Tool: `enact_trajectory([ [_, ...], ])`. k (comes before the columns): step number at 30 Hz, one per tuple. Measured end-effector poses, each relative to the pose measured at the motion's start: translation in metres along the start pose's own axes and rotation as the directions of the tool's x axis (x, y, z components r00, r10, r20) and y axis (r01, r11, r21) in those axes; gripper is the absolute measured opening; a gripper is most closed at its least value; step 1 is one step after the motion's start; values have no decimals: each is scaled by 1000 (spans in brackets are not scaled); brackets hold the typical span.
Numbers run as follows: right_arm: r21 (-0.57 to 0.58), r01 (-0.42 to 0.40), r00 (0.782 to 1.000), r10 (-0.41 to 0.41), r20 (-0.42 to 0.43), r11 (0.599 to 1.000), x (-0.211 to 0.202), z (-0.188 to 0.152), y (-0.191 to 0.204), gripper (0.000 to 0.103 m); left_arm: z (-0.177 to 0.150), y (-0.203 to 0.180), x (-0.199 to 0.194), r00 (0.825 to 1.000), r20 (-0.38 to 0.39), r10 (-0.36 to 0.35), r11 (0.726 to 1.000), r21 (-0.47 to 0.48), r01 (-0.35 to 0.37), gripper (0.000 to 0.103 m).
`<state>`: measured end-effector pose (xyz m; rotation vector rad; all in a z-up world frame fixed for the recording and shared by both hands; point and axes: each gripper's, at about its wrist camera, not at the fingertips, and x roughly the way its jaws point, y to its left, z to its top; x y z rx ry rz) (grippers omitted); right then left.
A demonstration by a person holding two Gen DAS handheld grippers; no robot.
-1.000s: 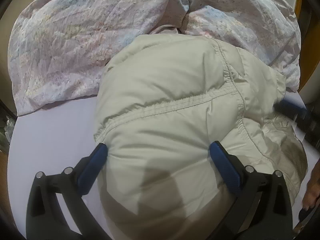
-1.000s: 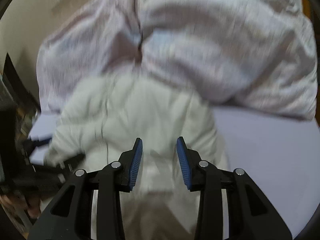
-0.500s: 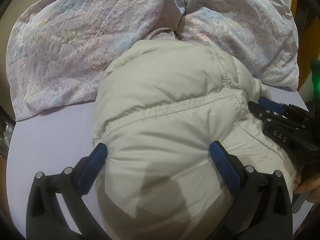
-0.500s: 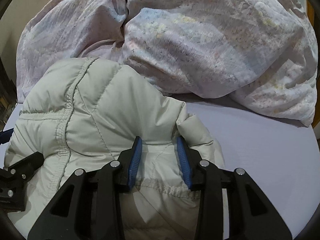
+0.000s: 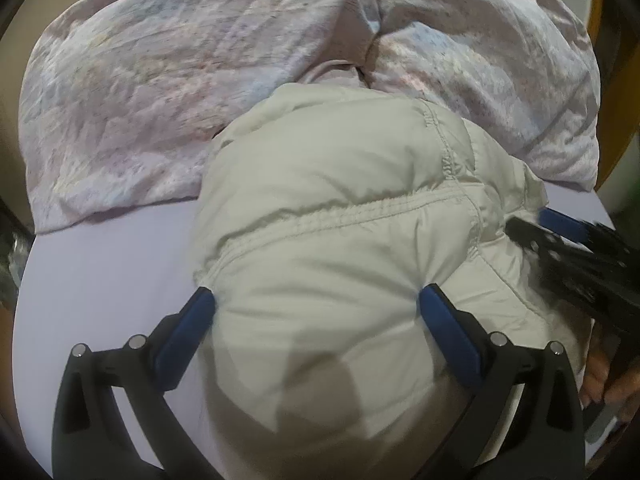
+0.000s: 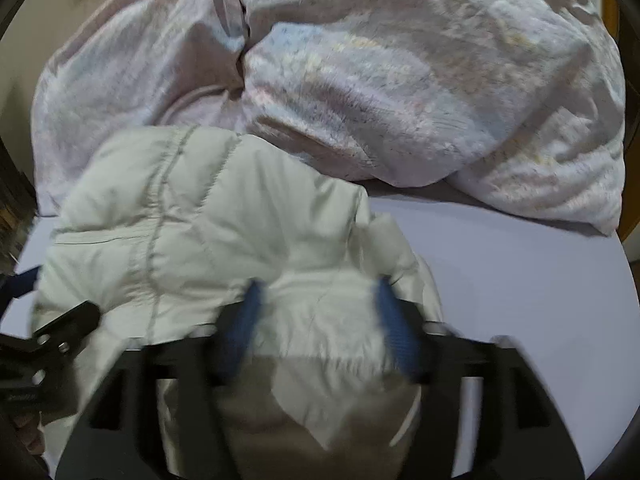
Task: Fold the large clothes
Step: 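Open both tools and pull them back from the folded bundle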
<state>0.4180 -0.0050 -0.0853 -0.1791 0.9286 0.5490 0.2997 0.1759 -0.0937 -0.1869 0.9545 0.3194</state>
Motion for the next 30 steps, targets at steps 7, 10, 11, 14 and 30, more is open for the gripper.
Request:
enact_trajectory([
  [7, 46, 52, 998, -51, -39, 998, -53, -17, -18, 89, -14, 6, -45, 1000, 17, 7, 1000, 14, -7, 101],
  [10, 73, 53, 996, -47, -74, 996, -72, -26, -26, 91, -26, 8, -67, 1000, 21, 7, 1000, 21, -8, 101],
  [11, 77, 48, 996, -42, -82, 996, -72, -27, -25, 92, -29, 8, -72, 1000, 21, 5, 1000, 17, -6, 101],
  [14, 71, 31, 995, -24, -101, 997, -87, -32, -20, 93, -40, 12, -90, 1000, 19, -5, 1000, -7, 5, 101],
  [30, 92, -57, 968, 78, -238, 994, -148, -101, 0, 93, -106, -4, -166, 995, -43, -94, 995, -30, 92, 101],
])
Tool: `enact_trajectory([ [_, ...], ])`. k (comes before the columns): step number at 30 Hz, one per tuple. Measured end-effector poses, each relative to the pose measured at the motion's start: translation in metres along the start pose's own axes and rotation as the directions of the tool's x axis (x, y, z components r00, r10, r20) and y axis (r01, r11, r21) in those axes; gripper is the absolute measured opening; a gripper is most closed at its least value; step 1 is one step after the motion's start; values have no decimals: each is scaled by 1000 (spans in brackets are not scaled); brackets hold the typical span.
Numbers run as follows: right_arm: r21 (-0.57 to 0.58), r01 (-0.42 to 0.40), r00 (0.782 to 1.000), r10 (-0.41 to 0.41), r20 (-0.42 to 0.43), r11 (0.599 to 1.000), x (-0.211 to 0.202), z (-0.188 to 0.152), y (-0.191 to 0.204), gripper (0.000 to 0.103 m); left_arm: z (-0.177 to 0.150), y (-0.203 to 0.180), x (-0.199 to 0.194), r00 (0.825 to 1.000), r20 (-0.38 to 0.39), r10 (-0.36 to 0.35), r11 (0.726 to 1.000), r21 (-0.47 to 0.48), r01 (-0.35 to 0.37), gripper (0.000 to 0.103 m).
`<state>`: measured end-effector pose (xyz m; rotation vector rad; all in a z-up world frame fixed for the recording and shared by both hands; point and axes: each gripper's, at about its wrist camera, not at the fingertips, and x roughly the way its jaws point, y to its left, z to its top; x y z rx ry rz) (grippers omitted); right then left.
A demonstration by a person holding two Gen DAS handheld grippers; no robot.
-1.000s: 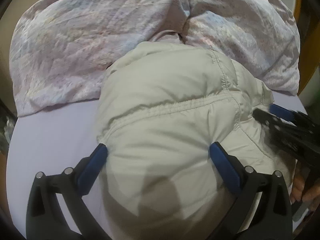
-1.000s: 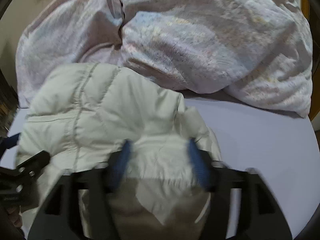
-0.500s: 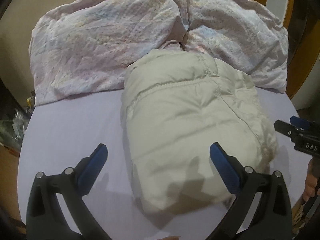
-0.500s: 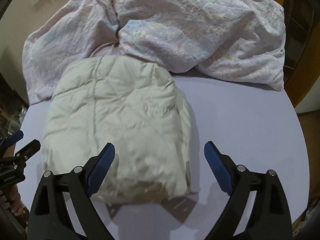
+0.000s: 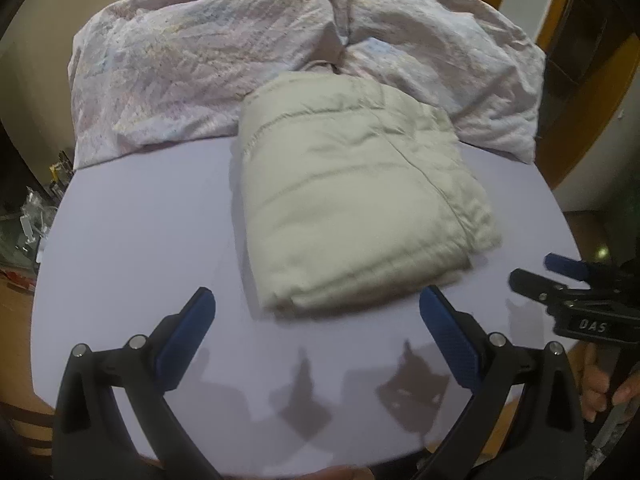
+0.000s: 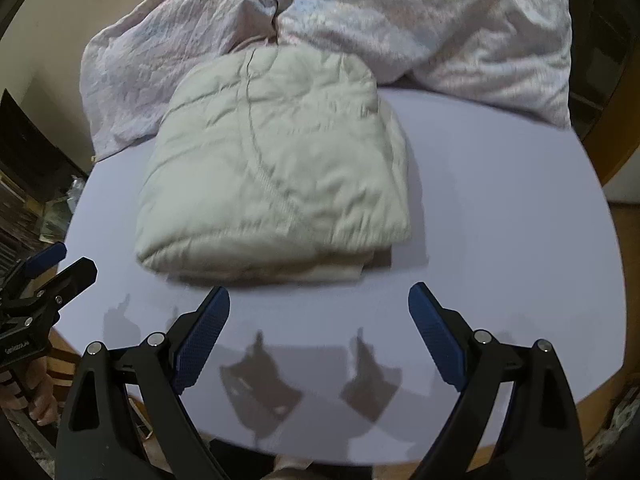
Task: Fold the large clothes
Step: 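Open both tools and pull them back from the folded bundle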
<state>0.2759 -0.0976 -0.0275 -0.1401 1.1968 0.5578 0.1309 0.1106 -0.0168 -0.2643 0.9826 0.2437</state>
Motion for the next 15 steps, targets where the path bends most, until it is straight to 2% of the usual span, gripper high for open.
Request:
enact_trajectory([
  [7, -17, -19, 999, 18, -31, 1000, -14, -31, 6, 93, -22, -4, -17, 1000, -21, -6, 1000, -24, 6, 101],
  [15, -2, -38, 998, 38, -55, 999, -26, -43, 0, 93, -37, -10, -28, 999, -35, -36, 999, -42, 35, 101],
])
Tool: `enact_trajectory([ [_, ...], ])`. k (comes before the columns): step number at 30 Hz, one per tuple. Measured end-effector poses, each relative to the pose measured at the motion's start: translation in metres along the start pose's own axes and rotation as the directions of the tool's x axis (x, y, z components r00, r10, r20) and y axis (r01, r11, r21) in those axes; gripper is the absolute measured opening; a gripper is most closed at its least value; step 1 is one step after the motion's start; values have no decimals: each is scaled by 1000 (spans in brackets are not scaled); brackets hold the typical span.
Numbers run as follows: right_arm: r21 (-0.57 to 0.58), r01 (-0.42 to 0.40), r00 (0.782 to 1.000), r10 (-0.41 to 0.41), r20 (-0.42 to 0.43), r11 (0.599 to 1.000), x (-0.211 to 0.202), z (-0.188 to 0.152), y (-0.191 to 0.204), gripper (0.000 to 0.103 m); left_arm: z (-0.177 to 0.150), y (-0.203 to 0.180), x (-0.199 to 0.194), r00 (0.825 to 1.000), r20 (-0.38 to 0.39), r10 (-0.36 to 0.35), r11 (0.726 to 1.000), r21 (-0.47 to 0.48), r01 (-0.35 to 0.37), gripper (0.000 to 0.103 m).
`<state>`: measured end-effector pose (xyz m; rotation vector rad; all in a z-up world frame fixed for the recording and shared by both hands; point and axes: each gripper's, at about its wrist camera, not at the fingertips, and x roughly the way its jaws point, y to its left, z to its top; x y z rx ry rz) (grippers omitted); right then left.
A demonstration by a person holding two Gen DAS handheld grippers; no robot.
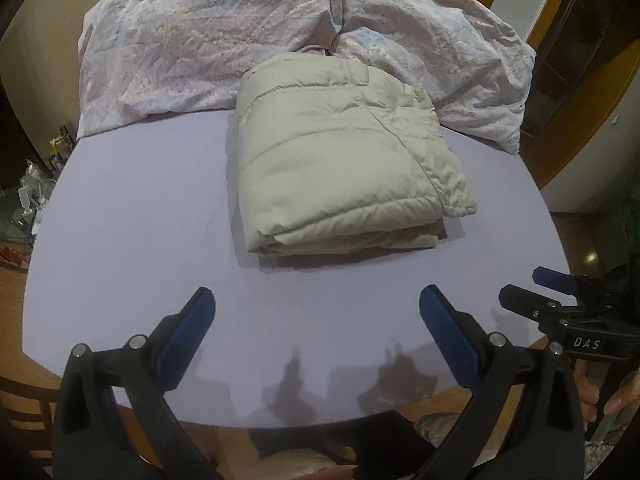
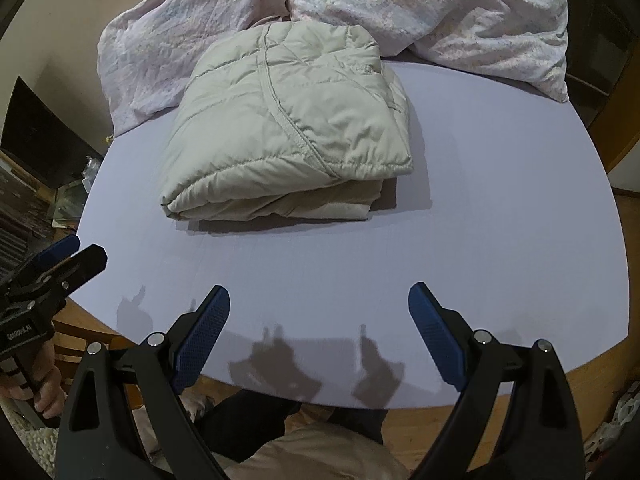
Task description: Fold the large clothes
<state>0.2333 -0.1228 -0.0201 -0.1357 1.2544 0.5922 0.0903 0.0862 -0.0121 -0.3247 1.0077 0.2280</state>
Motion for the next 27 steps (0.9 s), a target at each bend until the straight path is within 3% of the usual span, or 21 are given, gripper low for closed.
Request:
enact_trajectory([
  [5, 8, -5, 1000, 5, -1, 1000, -5, -8, 0, 93, -7, -10, -4, 999, 5, -38, 999, 1, 38, 101],
  [27, 11, -21, 996, 20, 83, 1000, -21, -13, 1, 93, -18, -13, -9, 998, 24, -60, 998, -33, 61, 101],
])
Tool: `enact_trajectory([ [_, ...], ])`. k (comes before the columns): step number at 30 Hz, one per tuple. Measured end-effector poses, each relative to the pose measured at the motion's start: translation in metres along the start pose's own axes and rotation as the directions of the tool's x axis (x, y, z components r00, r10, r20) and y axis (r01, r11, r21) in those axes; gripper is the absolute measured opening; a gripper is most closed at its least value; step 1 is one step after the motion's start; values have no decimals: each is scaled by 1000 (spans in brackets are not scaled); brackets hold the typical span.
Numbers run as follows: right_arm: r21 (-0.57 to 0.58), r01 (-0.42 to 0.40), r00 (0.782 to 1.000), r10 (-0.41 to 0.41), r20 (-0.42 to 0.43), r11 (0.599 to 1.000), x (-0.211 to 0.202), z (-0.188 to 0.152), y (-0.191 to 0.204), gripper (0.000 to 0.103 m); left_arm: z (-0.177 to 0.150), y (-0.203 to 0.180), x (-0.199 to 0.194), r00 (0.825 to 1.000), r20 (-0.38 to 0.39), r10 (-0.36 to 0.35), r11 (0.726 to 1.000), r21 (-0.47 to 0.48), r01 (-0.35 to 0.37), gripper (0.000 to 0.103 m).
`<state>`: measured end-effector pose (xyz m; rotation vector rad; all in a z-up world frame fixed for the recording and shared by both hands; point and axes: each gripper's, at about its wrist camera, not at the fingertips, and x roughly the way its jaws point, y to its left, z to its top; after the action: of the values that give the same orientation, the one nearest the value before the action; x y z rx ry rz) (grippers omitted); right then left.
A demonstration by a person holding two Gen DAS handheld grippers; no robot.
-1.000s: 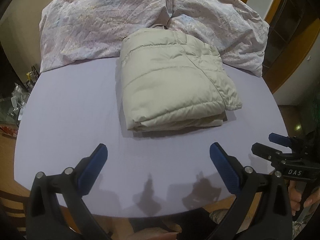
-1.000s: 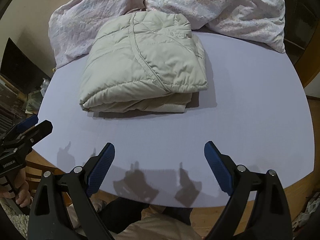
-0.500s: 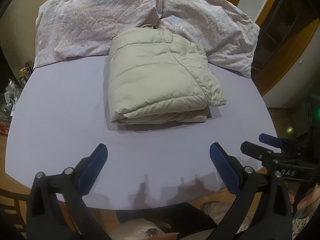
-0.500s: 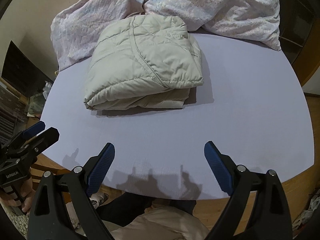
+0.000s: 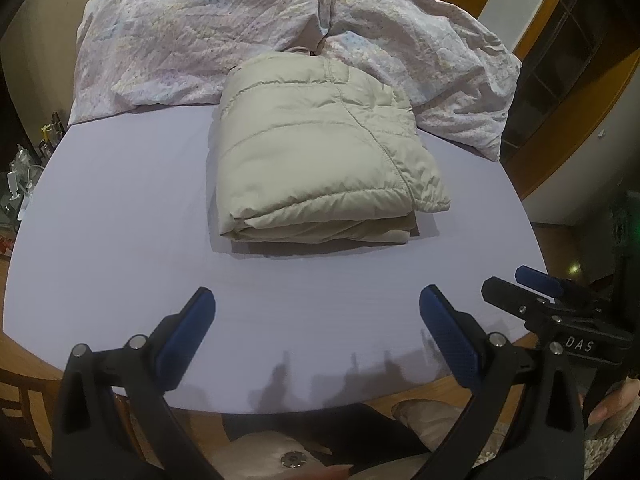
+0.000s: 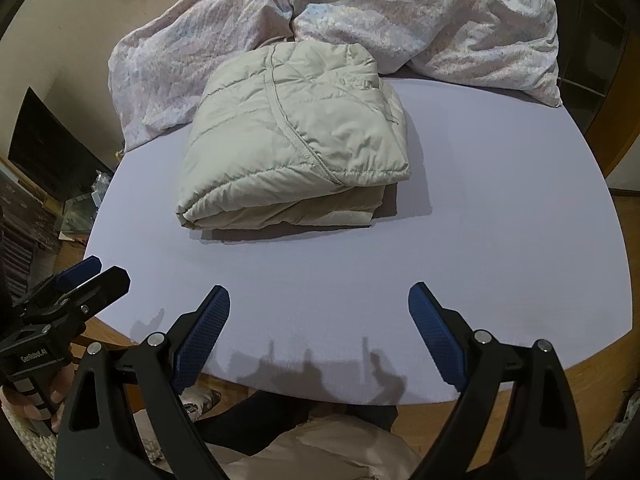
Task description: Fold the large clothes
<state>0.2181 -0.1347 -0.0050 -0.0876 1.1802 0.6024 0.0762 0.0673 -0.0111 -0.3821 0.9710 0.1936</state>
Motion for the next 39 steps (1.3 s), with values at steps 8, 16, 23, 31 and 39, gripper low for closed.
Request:
enact_trajectory([
  [8, 0, -9, 1000, 9, 6, 1000, -1, -1, 1, 93, -2, -2, 0, 1000, -4, -17, 1000, 3, 17, 101],
  [16, -1, -9, 1000, 9, 6, 1000, -1, -2, 0, 93, -3, -4, 0, 999, -2, -35, 999, 4, 35, 101],
  [23, 1, -9, 1000, 9, 6, 1000, -1, -3, 2, 93, -3, -3, 0, 999, -2, -36, 999, 5, 36, 101],
  [31, 2, -9, 1000, 9, 6, 1000, 0, -4, 2, 93, -3, -2, 0, 999, -2, -35, 999, 6, 35, 101],
  [39, 7, -9, 1000, 9, 3, 1000, 2, -4, 0, 93, -3, -3, 0, 999, -3, -35, 999, 5, 35, 101],
])
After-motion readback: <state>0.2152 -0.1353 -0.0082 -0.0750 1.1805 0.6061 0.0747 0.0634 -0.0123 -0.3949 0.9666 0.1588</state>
